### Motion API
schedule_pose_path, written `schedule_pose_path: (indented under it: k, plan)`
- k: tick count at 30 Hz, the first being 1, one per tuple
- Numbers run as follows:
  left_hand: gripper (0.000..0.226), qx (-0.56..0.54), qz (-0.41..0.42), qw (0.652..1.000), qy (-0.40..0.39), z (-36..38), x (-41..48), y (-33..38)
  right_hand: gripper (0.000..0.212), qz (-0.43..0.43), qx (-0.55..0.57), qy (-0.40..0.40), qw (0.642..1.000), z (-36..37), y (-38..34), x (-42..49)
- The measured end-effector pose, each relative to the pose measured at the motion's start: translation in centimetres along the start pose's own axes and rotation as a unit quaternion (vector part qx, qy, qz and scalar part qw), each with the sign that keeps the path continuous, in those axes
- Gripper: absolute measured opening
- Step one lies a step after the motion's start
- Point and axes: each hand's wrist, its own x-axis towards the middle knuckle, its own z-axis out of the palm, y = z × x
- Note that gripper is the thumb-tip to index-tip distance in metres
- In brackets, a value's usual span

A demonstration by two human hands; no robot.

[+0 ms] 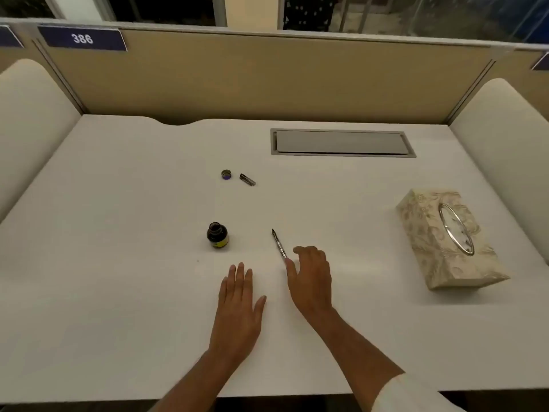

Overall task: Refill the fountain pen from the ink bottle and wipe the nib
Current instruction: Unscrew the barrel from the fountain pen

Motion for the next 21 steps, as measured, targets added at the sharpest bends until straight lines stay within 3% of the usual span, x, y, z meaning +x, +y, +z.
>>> schedule_pose_path:
  k: [10, 21]
  plan:
    - [0.065, 0.019, -0.007, 1.000, -0.015, 0.8, -0.8, -0.6, 0.016, 0.104, 0.013, -0.071, 0.992, 1.6, -0.6, 1.1]
    - [0.065, 0.024, -0.008, 1.000, -0.018, 0.9, -0.7, -0.6, 0.007, 0.155, 0.099, -0.028, 0.983, 1.2, -0.7, 0.4]
